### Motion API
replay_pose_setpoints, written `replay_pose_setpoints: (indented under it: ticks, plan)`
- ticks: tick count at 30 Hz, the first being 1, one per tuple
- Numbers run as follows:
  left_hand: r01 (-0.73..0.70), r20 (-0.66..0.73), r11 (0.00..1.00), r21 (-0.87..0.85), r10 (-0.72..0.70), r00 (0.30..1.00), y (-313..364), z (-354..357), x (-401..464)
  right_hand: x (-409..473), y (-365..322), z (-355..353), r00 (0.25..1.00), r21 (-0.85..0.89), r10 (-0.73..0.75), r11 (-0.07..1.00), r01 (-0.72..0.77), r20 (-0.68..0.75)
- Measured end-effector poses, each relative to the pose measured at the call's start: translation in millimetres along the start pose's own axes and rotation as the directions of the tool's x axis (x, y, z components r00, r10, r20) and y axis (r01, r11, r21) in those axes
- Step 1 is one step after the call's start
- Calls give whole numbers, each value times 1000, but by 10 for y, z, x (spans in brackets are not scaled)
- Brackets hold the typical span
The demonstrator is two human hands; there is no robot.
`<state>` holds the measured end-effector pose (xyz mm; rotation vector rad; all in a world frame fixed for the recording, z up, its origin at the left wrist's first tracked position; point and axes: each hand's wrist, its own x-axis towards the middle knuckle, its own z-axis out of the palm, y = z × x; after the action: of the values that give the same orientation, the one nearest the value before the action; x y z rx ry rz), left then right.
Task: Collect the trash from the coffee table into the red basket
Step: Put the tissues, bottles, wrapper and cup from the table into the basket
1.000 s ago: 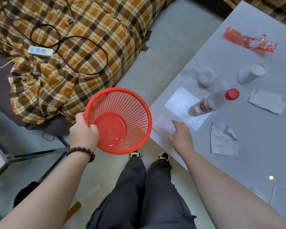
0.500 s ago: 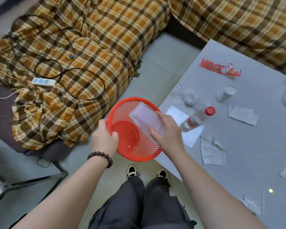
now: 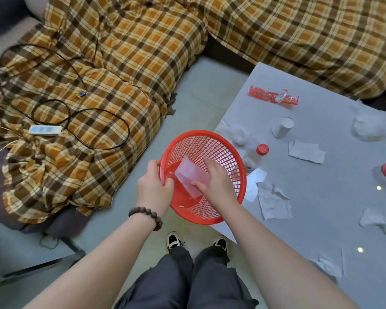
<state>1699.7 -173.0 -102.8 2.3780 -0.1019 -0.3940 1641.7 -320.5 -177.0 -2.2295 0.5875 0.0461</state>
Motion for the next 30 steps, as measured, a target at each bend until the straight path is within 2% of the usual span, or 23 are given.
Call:
replay_pose_setpoints:
  ticks: [5,9,11,14,16,18,22,24,27,30]
  plan:
    - [92,15,994,53,-93,996,-21,106,93,-26,112,-330,976,55,-62,996,75,-211]
    - [145,6,984,103,-146,989,-36,218,180,138,403,-663,938,-43,-18,999,4,-347]
    - [168,-6,980,105,-168,986,-57,256,207,278,593,-800,943,-122,48,988,-92,-328]
    - [200,-24,974,104,-199,980,-102,277,227,456,837,-888,968,-189,176,959,-209,-179]
    - [221,-38,970,98,-218,975,-133,277,233,516,910,-884,967,-108,235,964,-245,-94]
    - [231,-49,969,84,-227,973,-167,274,237,537,920,-884,967,-35,245,968,-248,-74]
    - [236,-50,970,53,-233,971,-211,268,244,480,868,-970,972,31,201,980,-198,-121]
    - [244,-45,969,42,-243,969,-210,259,257,414,761,-1056,960,77,143,989,-128,-241]
    - [242,-38,970,33,-241,970,-154,233,280,279,472,-1250,896,138,58,990,4,-440]
    - [222,-31,975,8,-222,975,-60,210,302,140,173,-1420,848,221,25,969,109,-530]
